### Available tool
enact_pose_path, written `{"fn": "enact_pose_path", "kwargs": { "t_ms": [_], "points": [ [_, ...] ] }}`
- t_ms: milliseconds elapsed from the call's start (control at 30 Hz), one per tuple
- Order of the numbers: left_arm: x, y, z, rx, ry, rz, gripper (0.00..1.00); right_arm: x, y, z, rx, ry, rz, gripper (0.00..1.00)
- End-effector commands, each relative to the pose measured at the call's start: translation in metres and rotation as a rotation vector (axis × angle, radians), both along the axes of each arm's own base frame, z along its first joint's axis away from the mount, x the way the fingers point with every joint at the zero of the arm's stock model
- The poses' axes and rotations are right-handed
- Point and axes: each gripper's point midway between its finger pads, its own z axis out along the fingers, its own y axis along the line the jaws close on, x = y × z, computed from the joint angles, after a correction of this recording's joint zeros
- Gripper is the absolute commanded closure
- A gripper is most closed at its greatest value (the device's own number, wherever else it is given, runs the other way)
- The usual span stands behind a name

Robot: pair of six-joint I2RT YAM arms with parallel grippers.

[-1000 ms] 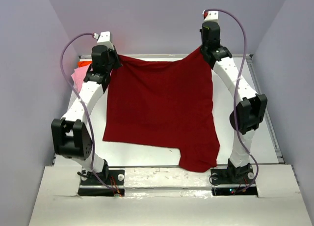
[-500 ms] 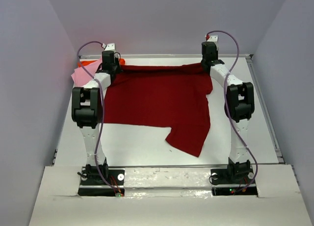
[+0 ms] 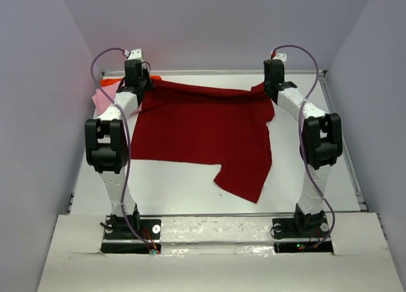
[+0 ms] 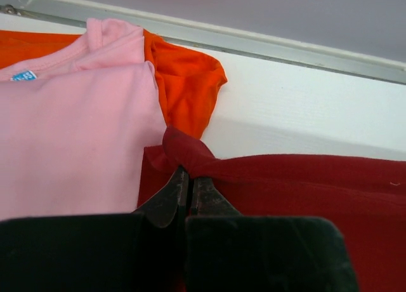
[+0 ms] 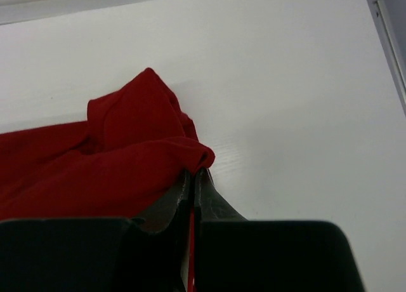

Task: Fold and stack the t-shirts
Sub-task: Fold the flattened T-shirt at the center of the board.

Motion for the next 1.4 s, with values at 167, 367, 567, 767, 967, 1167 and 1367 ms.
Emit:
{"fn": "enact_pose_path", "kwargs": {
  "t_ms": [167,367,567,767,967,1167,1367],
  "points": [
    [-0.039,0.010,0.065,-0.026,-0.073,0.053,1.00,-0.048,0.038,0.027,0.140,0.003,0.086,1.00],
    [-0.054,0.012,0.027,-0.021,0.016,0.068,1.00,-0.067,0.049,0.024,0.160,0.027,0.123,1.00],
    [-0.064,0.011,0.016,-0.024,0.035,0.061,1.00,-0.075,0.039,0.027,0.123,0.029,0.097,1.00],
    [-0.066,0.004,0.017,-0.026,0.030,0.029,1.00,-0.074,0.027,0.027,0.077,0.024,0.047,1.00],
    [-0.076,0.008,-0.011,-0.010,0.127,0.067,1.00,-0.090,0.041,0.009,0.164,0.080,0.087,1.00],
    [-0.092,0.015,-0.017,-0.010,0.166,0.111,0.96,-0.103,0.045,-0.008,0.177,0.125,0.097,1.00],
    [-0.106,0.018,-0.012,-0.044,0.162,0.158,0.54,-0.112,0.055,0.003,0.236,0.128,0.140,0.39]
  ]
}}
